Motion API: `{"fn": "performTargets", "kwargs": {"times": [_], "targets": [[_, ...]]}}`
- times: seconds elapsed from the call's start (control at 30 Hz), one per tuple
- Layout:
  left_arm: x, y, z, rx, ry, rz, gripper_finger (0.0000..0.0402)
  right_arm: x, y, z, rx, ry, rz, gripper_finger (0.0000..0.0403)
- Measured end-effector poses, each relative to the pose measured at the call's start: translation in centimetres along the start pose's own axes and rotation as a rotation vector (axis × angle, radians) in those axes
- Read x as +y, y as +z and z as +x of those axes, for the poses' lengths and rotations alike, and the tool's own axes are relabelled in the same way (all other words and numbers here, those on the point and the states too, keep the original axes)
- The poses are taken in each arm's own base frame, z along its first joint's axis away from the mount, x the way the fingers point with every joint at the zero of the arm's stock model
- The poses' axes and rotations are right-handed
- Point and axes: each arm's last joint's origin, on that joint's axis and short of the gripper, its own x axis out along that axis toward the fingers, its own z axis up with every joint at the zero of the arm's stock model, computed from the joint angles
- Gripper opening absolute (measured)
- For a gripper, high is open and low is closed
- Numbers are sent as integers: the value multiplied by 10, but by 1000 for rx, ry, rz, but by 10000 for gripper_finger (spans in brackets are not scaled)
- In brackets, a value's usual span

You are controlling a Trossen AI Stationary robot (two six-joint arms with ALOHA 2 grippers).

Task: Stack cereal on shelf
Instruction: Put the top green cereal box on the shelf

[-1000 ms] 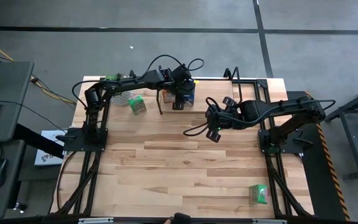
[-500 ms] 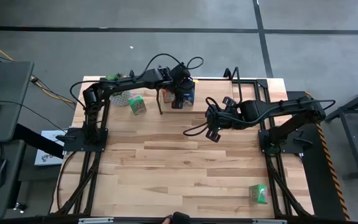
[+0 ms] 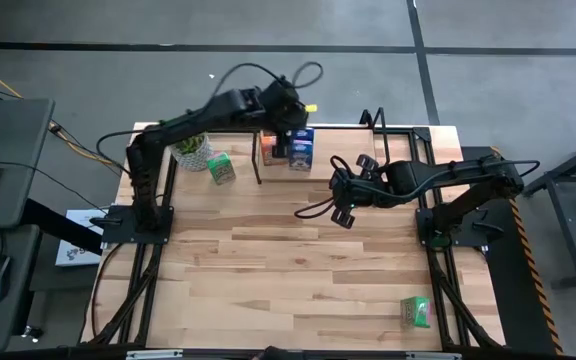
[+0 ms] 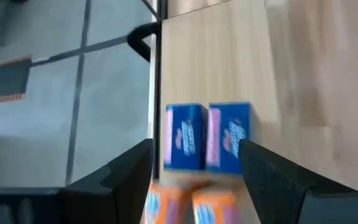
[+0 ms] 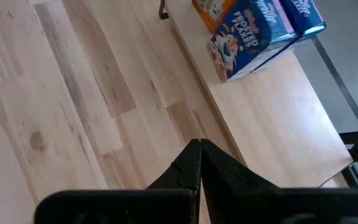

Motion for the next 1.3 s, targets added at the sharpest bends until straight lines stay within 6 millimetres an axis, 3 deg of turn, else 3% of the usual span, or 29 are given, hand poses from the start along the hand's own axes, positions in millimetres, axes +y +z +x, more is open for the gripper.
{"fn": "performTargets", "kwargs": {"times": [0.1,0.2,0.37,0.5,0.73,0.83,1.0,1.3], "targets": [[6,0,-40,-77,-23,-102,227,0,0,0,-4,-8,-2,0],[9,-11,-76,-205,-162,-215,227,0,0,0,-8,-10,0,0],[-9,-44,-104,-357,-322,-286,227,0,1,0,-17,-8,5,0],[-42,-82,-103,-456,-301,-294,227,1,3,0,-37,-12,14,0],[-99,-160,-82,-706,-186,-382,227,1,5,0,-55,-4,23,0],[-113,-185,-75,-682,-85,-433,227,1,5,0,-56,-4,33,0],[-114,-200,-76,-395,-44,-491,227,1,6,0,-61,-4,36,0],[-90,-189,-55,100,-33,-504,227,1,6,0,-62,-6,45,0]]}}
